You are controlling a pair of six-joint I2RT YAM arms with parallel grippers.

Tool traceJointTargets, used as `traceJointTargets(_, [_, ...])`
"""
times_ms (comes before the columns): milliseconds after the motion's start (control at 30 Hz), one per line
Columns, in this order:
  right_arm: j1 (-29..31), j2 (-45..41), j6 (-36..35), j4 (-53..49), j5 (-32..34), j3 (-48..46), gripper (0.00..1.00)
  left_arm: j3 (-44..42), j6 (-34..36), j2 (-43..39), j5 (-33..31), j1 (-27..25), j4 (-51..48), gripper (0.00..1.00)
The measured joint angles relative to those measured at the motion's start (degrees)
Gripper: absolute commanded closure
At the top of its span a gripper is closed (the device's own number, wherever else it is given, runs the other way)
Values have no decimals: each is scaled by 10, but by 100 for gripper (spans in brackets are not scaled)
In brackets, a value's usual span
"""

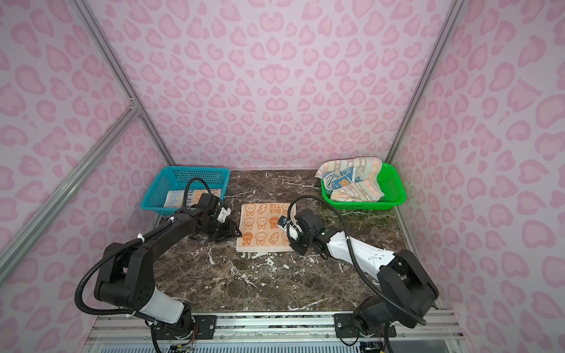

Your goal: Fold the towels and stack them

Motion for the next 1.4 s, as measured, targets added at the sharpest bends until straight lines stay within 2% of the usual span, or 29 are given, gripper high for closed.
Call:
traceJointTargets(67, [0,42,46,4,0,28,90,9,-4,25,1,-8,22,63])
traceJointTargets(133, [2,71,84,5,3,44,94,10,-4,43,2,-14,41,75])
traceJointTargets(233, [6,87,113,0,8,50,97,11,-11,61,6,-16,52,91])
traceJointTargets(333, [19,120,143,3,15,56,98,0,-11,114,4,-23,97,97])
traceJointTargets(567, [21,143,172,-35,27,52,100,-43,-19,110,36,-46,129,97])
traceJointTargets(733, [21,132,182,-20,26,29,100,-65,-20,92,37,-71,137,97])
traceJointTargets(900, [18,99,201,-13,3,-12,100,-72,-19,73,12,-100,116,97])
traceJointTargets(1100, [29,56,231,-64,-10,-41,100,-76,-19,35,-17,-111,68,94])
traceJointTargets(1200, [29,26,240,-93,-11,-55,100,-65,-19,26,-23,-111,54,89])
traceJointTargets(1267, [21,7,245,-103,-10,-53,98,-51,-19,18,-24,-112,48,82])
traceJointTargets(1333, [9,-9,244,-104,-7,-41,91,-30,-19,11,-25,-112,46,74])
traceJointTargets(1367, [2,-17,244,-102,-3,-32,84,-17,-19,9,-26,-112,43,68])
traceJointTargets(1400, [-5,-25,245,-97,0,-25,73,-3,-18,8,-28,-112,42,60])
